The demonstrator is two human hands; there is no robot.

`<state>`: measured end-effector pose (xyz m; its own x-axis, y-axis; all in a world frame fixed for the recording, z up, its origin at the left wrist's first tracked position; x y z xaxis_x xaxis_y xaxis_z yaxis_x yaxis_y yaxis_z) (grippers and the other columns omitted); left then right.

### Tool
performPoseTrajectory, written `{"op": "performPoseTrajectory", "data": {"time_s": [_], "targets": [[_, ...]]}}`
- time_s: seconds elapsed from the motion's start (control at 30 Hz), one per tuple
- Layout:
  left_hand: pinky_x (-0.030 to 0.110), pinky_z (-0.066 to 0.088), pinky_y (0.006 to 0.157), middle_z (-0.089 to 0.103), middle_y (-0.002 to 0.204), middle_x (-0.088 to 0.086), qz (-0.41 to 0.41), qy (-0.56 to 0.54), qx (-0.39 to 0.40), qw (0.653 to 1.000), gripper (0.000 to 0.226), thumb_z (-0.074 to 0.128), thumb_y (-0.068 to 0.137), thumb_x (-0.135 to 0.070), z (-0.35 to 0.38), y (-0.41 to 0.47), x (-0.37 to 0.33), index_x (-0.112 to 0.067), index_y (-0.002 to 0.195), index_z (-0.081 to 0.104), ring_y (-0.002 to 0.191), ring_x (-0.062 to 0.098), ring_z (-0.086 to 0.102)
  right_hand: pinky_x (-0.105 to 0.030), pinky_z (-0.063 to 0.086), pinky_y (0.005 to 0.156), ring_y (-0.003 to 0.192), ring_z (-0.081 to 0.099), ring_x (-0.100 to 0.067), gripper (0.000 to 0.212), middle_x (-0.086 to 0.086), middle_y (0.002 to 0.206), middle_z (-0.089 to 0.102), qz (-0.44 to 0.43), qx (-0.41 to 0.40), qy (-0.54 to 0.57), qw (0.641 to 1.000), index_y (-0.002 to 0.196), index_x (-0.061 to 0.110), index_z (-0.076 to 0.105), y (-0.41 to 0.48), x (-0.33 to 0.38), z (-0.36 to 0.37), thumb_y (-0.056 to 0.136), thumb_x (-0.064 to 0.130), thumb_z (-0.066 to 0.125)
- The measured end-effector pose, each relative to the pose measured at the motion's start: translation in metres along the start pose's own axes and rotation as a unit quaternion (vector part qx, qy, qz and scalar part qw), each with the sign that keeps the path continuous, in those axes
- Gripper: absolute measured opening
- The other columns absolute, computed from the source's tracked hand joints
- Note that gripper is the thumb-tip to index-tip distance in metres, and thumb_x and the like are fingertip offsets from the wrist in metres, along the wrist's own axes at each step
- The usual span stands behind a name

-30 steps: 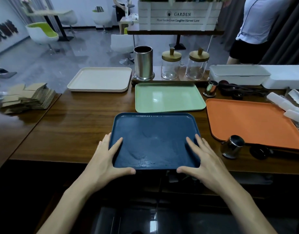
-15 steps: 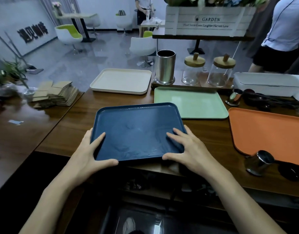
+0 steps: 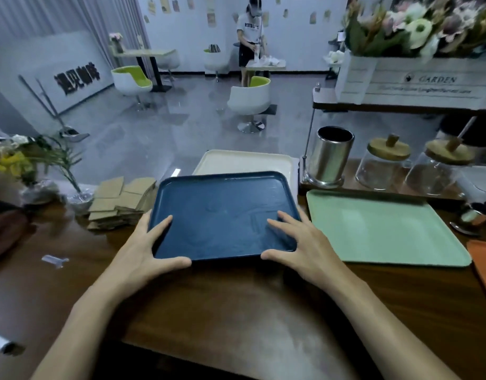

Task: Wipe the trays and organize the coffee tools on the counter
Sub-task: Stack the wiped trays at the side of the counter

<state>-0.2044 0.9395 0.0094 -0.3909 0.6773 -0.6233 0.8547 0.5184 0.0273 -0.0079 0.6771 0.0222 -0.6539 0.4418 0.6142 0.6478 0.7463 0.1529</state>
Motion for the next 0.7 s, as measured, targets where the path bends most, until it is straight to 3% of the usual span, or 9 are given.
{"op": "performPoseTrajectory", "data": {"time_s": [0.07, 0.13, 0.3, 0.43, 0.57, 0.7], "targets": [[0.038, 0.033, 0.119, 0.015, 0.161, -0.026, 0.009, -0.001, 0.010, 1.000, 0.126, 0.075, 0.049, -0.090, -0.011, 0.030, 0.003, -0.042, 0.157, 0.030, 0.145, 0.004, 0.028, -0.033, 0.021, 0.119, 0.151, 0.006, -0.003, 0.078, 0.010, 0.159, 0.037, 0.023, -0.002, -0.003, 1.000, 0.143, 0.040, 0.053, 0.023, 0.001, 0.002, 0.073, 0.063, 0.078], [0.039, 0.034, 0.119, 0.018, 0.157, -0.028, 0.017, -0.001, 0.022, 1.000, 0.126, 0.076, 0.048, -0.089, -0.017, 0.057, 0.005, -0.043, 0.156, 0.032, 0.143, 0.004, 0.030, -0.038, 0.021, 0.121, 0.154, 0.004, -0.011, 0.078, 0.011, 0.159, 0.037, 0.039, -0.005, 0.005, 0.999, 0.143, 0.041, 0.053, 0.042, -0.001, 0.003, 0.072, 0.062, 0.079], [0.037, 0.033, 0.118, 0.019, 0.159, -0.025, 0.034, -0.009, 0.059, 0.998, 0.123, 0.079, 0.050, -0.084, -0.012, 0.123, 0.009, -0.041, 0.156, 0.032, 0.144, 0.004, 0.029, -0.041, 0.022, 0.122, 0.155, 0.004, -0.011, 0.078, 0.010, 0.159, 0.038, 0.072, -0.032, 0.021, 0.997, 0.140, 0.043, 0.055, 0.083, -0.015, 0.003, 0.069, 0.062, 0.081], [0.023, 0.031, 0.103, 0.018, 0.142, -0.031, 0.039, -0.032, 0.075, 0.996, 0.105, 0.088, 0.067, -0.054, -0.008, 0.163, 0.001, -0.036, 0.156, 0.035, 0.128, -0.005, 0.027, -0.039, 0.020, 0.121, 0.155, 0.003, -0.012, 0.076, 0.010, 0.159, 0.037, 0.098, -0.041, 0.025, 0.994, 0.140, 0.044, 0.055, 0.107, -0.027, 0.001, 0.071, 0.060, 0.081], [0.027, 0.036, 0.104, 0.022, 0.146, -0.034, 0.041, -0.038, 0.096, 0.994, 0.109, 0.089, 0.064, -0.059, 0.000, 0.198, 0.001, -0.037, 0.156, 0.034, 0.133, 0.000, 0.037, -0.041, 0.018, 0.121, 0.155, 0.002, -0.014, 0.076, 0.007, 0.161, 0.035, 0.110, -0.043, 0.024, 0.993, 0.142, 0.042, 0.053, 0.127, -0.039, -0.001, 0.072, 0.057, 0.082], [0.028, 0.037, 0.109, 0.024, 0.157, -0.025, 0.039, -0.045, 0.114, 0.992, 0.119, 0.088, 0.059, -0.066, 0.010, 0.221, 0.003, -0.036, 0.158, 0.030, 0.139, 0.002, 0.038, -0.039, 0.017, 0.121, 0.155, 0.002, -0.013, 0.078, 0.005, 0.161, 0.034, 0.122, -0.044, 0.029, 0.991, 0.143, 0.042, 0.051, 0.145, -0.051, 0.001, 0.073, 0.055, 0.083]]}}
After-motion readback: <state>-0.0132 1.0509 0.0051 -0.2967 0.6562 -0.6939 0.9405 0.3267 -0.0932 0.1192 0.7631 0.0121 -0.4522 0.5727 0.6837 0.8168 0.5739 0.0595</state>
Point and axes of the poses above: each hand's wrist, its own y-axis towards the middle knuckle, its own z-axis out of the palm, x = y × z, the point moved 8 cm from there along y, towards the middle knuckle
